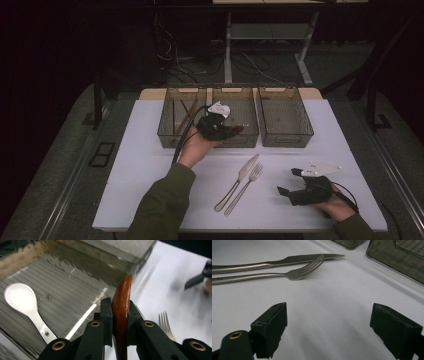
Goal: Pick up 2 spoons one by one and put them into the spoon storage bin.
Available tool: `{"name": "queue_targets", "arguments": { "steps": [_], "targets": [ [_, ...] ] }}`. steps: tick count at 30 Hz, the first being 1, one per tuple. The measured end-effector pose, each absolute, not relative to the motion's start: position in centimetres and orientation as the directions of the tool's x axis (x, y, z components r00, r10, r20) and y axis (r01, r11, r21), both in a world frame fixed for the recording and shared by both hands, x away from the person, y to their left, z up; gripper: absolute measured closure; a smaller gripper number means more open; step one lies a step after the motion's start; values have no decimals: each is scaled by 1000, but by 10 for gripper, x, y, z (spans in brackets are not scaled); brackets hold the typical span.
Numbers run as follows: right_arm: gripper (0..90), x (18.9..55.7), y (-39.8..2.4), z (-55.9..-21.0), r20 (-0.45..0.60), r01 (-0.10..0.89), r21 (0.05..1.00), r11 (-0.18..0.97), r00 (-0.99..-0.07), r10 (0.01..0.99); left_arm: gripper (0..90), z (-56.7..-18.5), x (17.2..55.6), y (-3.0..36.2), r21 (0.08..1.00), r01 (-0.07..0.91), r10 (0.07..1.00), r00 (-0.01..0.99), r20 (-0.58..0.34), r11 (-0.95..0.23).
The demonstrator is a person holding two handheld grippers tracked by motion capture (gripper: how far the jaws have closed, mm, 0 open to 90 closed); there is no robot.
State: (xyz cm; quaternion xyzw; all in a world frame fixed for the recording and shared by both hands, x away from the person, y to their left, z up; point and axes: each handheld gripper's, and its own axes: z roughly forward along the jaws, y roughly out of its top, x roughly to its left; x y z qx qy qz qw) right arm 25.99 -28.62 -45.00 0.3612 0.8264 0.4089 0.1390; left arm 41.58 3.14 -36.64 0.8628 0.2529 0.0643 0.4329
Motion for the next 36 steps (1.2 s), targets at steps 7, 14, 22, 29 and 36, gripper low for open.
{"name": "queue_targets", "arguments": {
  "steps": [7,14,22,29,36],
  "targets": [
    [140,260,-286,-450,68,484,777,403,-700,711,798,-353,441,22,798,391,520,846,-116,-458],
    [140,260,-287,-450,74,485,779,398,-701,710,798,-344,465,11,811,394,548,829,-111,-431],
    [140,260,-287,-449,74,481,781,399,-705,705,798,-351,487,-2,819,413,570,811,-133,-397],
    [140,259,-287,-449,73,478,782,400,-707,703,797,-359,499,-9,816,435,583,798,-153,-381],
    [139,259,-287,-449,74,476,784,399,-709,701,796,-362,507,-16,809,450,594,788,-160,-379]
  ]
}}
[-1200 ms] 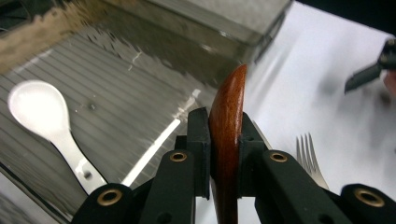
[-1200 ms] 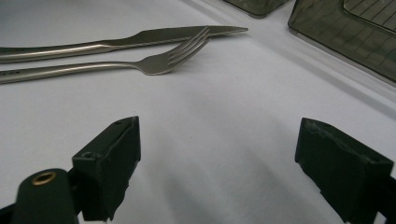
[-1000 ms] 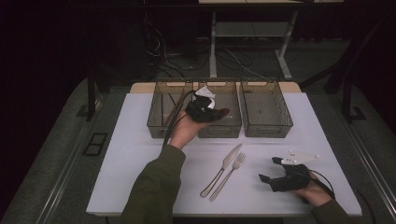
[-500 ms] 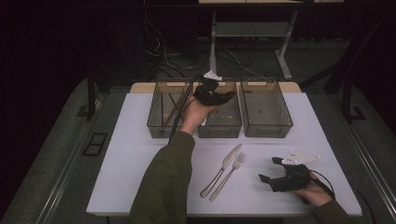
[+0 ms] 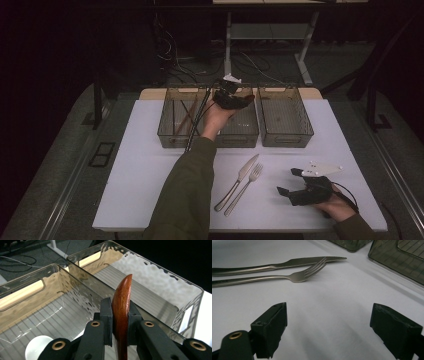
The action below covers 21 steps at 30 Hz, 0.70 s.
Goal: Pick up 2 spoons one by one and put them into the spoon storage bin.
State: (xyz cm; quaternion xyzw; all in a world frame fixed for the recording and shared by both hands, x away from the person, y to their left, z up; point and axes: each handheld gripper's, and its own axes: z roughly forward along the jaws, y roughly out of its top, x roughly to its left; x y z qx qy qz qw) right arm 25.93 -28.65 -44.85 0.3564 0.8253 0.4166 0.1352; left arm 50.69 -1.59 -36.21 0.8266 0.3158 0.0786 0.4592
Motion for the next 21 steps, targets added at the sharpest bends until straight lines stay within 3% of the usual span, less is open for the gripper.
{"name": "queue_targets", "arguments": {
  "steps": [5,7,10,21],
  "targets": [
    [140,259,-287,-448,72,474,785,400,-710,700,767,-369,509,-18,797,461,613,776,-149,-390],
    [140,259,-287,-448,73,474,785,400,-711,699,652,-370,509,-20,795,465,626,766,-142,-389],
    [140,260,-287,-448,73,473,785,400,-711,699,552,-371,509,-20,789,468,632,763,-133,-398],
    [139,260,-286,-449,69,476,780,406,-711,700,441,-364,488,-11,811,424,592,796,-121,-404]
  ]
}}
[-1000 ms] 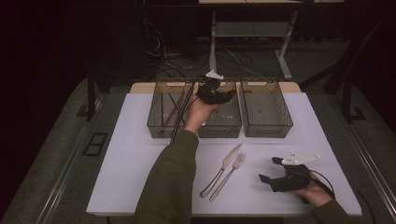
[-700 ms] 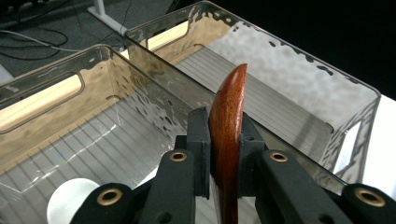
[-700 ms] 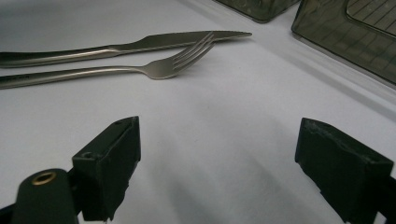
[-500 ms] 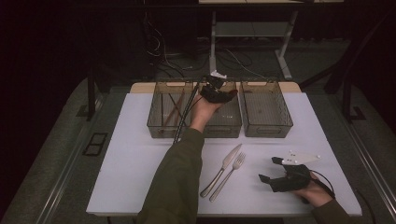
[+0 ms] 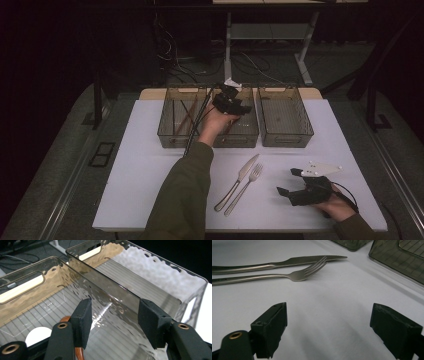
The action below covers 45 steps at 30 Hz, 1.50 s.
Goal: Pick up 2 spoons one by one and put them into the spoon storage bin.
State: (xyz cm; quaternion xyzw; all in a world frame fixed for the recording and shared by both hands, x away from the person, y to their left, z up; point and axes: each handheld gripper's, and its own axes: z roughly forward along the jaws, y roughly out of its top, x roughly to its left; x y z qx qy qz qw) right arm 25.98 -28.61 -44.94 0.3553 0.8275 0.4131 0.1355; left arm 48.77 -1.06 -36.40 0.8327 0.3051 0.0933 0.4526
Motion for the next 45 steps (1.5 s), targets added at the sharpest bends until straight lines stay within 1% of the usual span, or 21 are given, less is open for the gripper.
{"name": "queue_targets", "arguments": {
  "steps": [5,13,17,27,35,43,45],
  "targets": [
    [139,260,-286,-450,67,476,779,408,-710,701,391,-358,472,-2,824,416,573,808,-141,-383],
    [139,260,-285,-450,64,479,775,411,-708,703,294,-358,440,9,824,401,547,826,-137,-400],
    [140,260,-285,-450,64,480,775,412,-707,704,269,-360,425,16,818,399,541,831,-132,-414],
    [140,260,-285,-450,61,480,773,415,-708,704,253,-372,386,38,809,409,562,819,-121,-422],
    [139,260,-285,-451,56,479,771,420,-708,704,253,-389,361,57,821,411,559,818,-138,-397],
    [140,260,-286,-451,53,476,774,418,-707,705,250,-402,338,69,812,404,552,824,-123,-421],
    [140,259,-286,-450,54,473,776,416,-708,704,264,-405,332,72,813,405,551,825,-127,-419]
  ]
}}
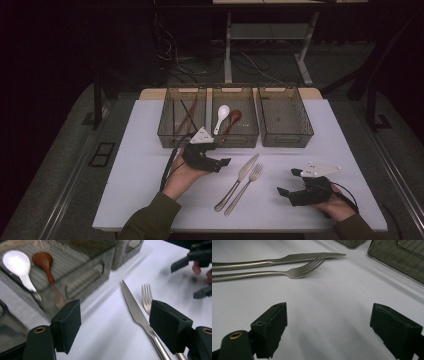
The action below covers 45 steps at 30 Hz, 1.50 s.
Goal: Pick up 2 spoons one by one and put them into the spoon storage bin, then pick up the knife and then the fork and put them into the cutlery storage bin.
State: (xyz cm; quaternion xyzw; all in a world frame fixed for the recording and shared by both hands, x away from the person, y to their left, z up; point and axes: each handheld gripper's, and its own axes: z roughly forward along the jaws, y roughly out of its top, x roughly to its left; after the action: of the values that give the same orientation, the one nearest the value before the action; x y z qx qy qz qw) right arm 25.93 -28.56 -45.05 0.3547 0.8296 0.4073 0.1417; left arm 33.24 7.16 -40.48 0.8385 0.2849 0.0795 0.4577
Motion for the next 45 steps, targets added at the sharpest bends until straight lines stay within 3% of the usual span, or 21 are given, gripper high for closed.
{"name": "queue_targets", "arguments": {
  "steps": [6,13,17,29,45],
  "targets": [
    [139,259,-285,-450,53,475,774,419,-708,704,427,-410,315,76,808,393,516,846,-132,-438],
    [140,261,-284,-451,47,472,773,424,-709,703,770,-417,297,76,792,386,451,878,-160,-472],
    [139,261,-284,-451,48,472,773,424,-709,703,891,-422,288,68,777,386,423,890,-172,-497],
    [140,260,-284,-451,46,471,772,426,-710,702,892,-441,275,39,728,380,371,910,-184,-571],
    [139,260,-285,-451,46,476,770,425,-706,706,894,-449,270,27,699,341,363,923,-123,-628]
  ]
}}
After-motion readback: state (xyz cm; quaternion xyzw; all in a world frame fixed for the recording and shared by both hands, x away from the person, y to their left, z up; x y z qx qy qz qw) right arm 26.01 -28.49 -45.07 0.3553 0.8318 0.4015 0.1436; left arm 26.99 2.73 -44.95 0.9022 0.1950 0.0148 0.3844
